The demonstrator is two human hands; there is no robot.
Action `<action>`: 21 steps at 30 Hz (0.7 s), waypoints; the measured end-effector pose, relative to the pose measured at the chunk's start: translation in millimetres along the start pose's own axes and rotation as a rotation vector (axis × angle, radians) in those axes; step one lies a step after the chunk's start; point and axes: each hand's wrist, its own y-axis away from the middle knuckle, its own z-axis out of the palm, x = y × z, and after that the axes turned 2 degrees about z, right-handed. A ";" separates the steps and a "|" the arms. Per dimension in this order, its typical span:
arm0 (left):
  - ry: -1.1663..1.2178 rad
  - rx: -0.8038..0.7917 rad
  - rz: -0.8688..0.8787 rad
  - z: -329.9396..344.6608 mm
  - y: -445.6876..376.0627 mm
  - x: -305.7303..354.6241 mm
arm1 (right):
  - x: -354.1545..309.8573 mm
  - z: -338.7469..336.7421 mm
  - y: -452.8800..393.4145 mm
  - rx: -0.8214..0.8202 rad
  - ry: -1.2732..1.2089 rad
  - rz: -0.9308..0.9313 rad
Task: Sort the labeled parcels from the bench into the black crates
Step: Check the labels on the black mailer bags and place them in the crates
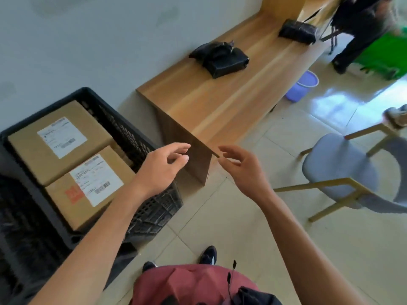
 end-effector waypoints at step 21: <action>0.008 -0.242 0.170 97.9 -248.0 87.9 | 59.4 -148.1 -151.2 0.280 -0.063 0.156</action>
